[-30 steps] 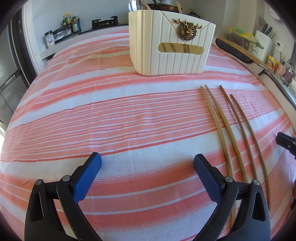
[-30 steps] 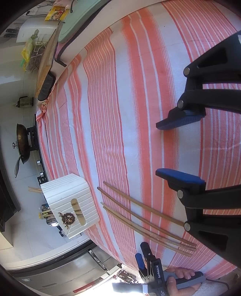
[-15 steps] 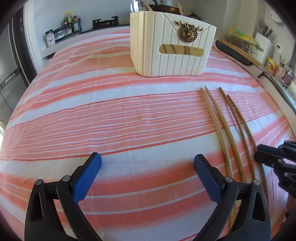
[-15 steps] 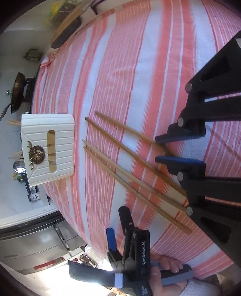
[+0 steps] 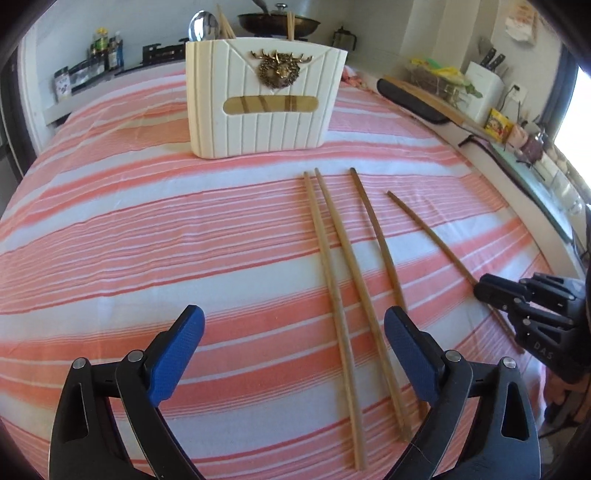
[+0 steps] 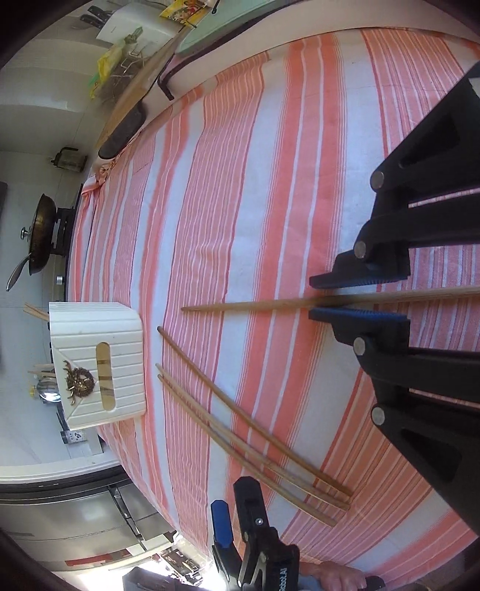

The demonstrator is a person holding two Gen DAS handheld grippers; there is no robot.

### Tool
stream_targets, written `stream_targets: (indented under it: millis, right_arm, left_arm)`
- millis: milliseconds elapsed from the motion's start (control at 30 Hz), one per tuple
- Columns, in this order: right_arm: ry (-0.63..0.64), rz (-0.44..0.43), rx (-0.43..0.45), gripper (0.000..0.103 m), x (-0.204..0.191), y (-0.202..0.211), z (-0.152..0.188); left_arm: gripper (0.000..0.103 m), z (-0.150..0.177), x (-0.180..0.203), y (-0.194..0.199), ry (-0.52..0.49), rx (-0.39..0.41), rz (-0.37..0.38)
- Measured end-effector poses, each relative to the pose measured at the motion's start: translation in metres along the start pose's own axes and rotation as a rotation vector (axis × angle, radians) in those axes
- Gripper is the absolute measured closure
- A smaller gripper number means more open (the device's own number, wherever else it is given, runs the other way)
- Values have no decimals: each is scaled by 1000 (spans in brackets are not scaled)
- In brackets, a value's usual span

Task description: Organize utensils

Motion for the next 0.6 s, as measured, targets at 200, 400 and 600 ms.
stream_targets:
  millis: [200, 400, 600]
  right_arm:
    - [-4, -1, 8, 92, 1, 0, 1]
    - [13, -17, 8, 92, -5, -4, -4]
    - [2, 6, 15, 96, -1, -3, -4]
  left_arm:
    - [32, 1, 0, -8, -47, -23, -56]
    - [79, 3, 4, -4, -74, -10, -80]
    - [97, 9, -23, 5, 59, 5, -121]
Point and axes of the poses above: each gripper's, at about its wrist camera, not at the fingertips, and y roughly against the way its jaws point, x to its right, z to its underside, the point moved 10 cm from there along -y, roughly the way its jaws point, and after that the axes turned 2 degrees about -y, right-handed, at the moved point
